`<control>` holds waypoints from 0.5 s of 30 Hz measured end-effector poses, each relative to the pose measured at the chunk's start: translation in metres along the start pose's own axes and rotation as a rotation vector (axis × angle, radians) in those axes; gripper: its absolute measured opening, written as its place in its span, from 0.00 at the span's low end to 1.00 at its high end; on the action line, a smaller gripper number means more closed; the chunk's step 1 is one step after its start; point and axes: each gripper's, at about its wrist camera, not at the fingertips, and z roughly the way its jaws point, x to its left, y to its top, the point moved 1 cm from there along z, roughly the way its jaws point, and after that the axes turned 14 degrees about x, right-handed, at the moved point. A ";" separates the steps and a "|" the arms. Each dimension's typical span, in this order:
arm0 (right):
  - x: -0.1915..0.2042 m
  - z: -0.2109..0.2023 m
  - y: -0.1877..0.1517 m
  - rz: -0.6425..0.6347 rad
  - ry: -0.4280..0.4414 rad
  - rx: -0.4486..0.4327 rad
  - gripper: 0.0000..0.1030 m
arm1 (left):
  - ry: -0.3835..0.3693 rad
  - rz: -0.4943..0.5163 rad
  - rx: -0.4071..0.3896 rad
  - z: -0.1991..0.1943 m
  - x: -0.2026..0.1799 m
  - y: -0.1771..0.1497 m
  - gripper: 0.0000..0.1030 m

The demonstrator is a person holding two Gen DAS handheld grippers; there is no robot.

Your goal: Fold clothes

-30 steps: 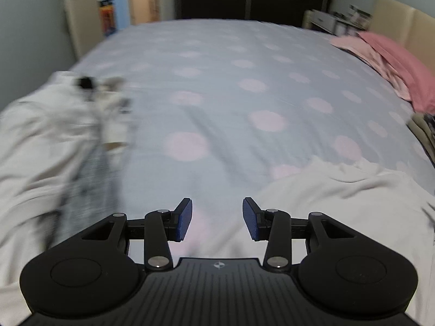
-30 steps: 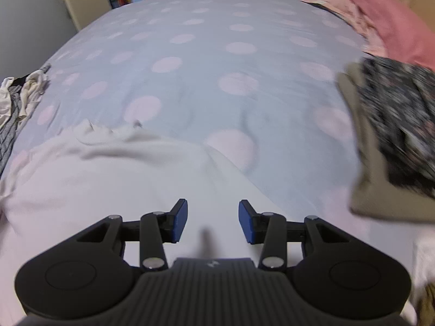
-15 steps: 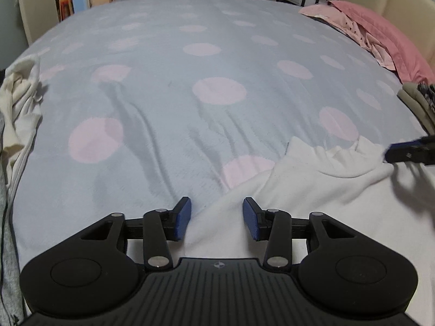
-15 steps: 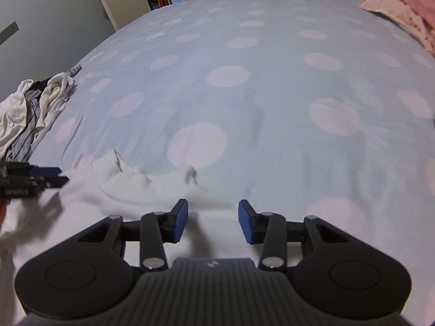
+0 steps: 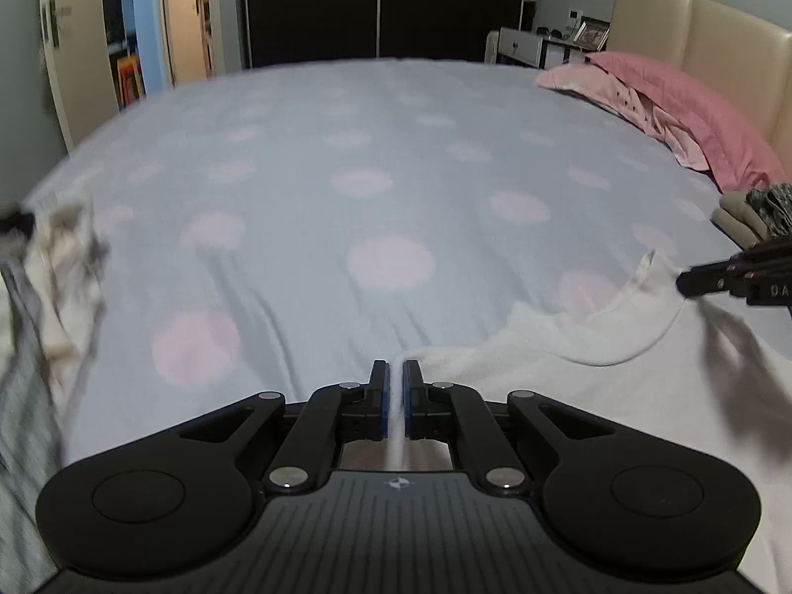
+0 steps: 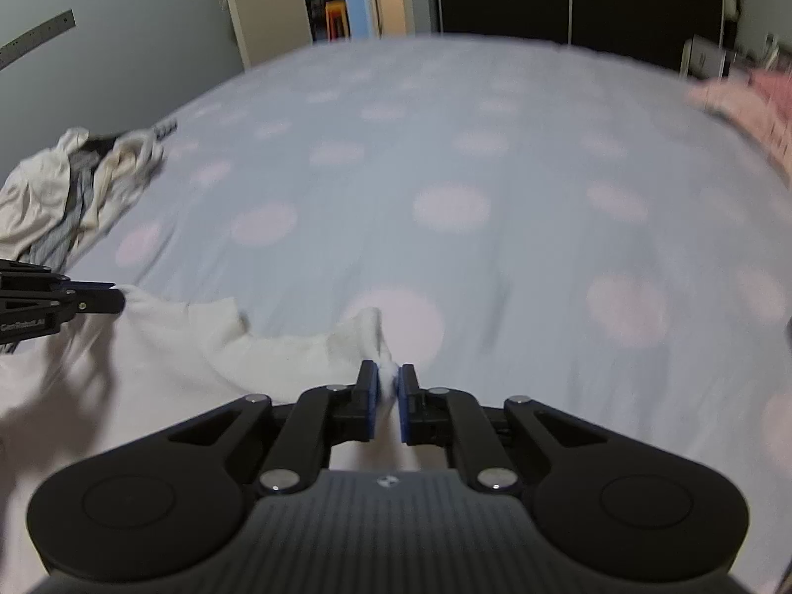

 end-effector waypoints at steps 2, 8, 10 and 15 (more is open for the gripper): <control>0.003 -0.008 0.014 -0.018 -0.027 -0.036 0.08 | 0.030 -0.006 -0.022 -0.005 0.003 0.014 0.03; 0.011 0.020 0.037 -0.043 -0.100 0.005 0.08 | 0.062 -0.015 0.084 0.038 0.003 0.022 0.04; 0.011 0.039 0.033 -0.033 -0.099 0.060 0.09 | 0.056 0.001 0.147 0.057 -0.001 0.015 0.04; 0.006 0.049 0.024 0.016 -0.077 0.110 0.18 | 0.045 -0.027 0.155 0.058 0.001 0.005 0.22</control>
